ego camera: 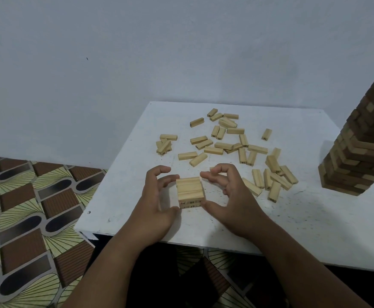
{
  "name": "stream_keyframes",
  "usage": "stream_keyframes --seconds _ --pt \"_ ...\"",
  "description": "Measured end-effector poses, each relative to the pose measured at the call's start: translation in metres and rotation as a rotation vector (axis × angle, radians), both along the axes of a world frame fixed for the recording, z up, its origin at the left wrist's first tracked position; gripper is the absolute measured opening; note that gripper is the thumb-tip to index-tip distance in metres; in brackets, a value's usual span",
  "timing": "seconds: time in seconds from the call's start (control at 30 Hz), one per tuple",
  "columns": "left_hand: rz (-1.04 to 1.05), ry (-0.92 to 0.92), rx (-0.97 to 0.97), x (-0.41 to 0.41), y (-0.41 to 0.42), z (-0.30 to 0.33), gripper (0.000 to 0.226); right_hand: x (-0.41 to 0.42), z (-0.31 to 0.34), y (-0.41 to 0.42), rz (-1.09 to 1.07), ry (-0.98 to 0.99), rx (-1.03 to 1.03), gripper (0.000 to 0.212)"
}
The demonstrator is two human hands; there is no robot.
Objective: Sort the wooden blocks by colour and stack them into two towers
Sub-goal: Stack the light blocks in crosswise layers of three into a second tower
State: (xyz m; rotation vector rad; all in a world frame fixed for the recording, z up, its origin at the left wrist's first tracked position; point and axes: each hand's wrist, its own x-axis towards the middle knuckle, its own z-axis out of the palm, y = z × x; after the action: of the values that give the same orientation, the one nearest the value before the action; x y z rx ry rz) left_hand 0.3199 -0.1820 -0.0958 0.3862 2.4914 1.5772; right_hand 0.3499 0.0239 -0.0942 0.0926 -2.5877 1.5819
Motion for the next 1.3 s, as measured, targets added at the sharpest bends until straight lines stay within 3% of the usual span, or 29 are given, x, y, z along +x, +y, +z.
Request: stream_keyframes --seconds 0.37,0.43,0.57,0.63,0.73,0.8,1.03,1.13,1.23,1.3 --pt "0.26 -0.003 0.184 -0.031 -0.004 0.018 0.064 -0.029 0.016 -0.001 0.034 0.083 -0.017 0.033" --pt "0.302 0.044 0.15 -0.046 -0.003 0.024 0.052 -0.045 0.02 -0.003 0.039 0.11 0.025 0.029" --pt "0.31 0.126 -0.093 -0.089 0.002 0.023 0.031 -0.08 0.024 -0.007 0.075 0.15 0.118 0.029" --pt "0.285 0.127 -0.206 -0.111 0.005 0.02 0.037 -0.099 0.025 -0.01 0.095 0.134 0.172 0.03" --pt "0.226 0.169 -0.339 -0.137 0.009 0.016 0.062 -0.128 0.024 -0.015 0.133 0.081 0.247 0.036" --pt "0.223 0.187 -0.35 -0.147 0.008 0.015 0.068 -0.144 0.024 -0.018 0.149 0.07 0.316 0.04" --pt "0.32 0.156 -0.191 -0.153 -0.016 0.012 0.048 -0.186 0.017 -0.033 0.201 0.027 0.452 0.051" --pt "0.402 0.146 -0.191 -0.157 -0.036 0.009 0.042 -0.198 0.013 -0.046 0.2 0.07 0.487 0.038" --pt "0.442 0.146 -0.266 -0.16 -0.052 0.006 0.02 -0.208 0.012 -0.062 0.102 0.072 0.517 0.017" --pt "0.452 0.142 -0.255 -0.158 -0.057 0.005 0.014 -0.21 0.016 -0.072 0.066 0.022 0.584 0.026"
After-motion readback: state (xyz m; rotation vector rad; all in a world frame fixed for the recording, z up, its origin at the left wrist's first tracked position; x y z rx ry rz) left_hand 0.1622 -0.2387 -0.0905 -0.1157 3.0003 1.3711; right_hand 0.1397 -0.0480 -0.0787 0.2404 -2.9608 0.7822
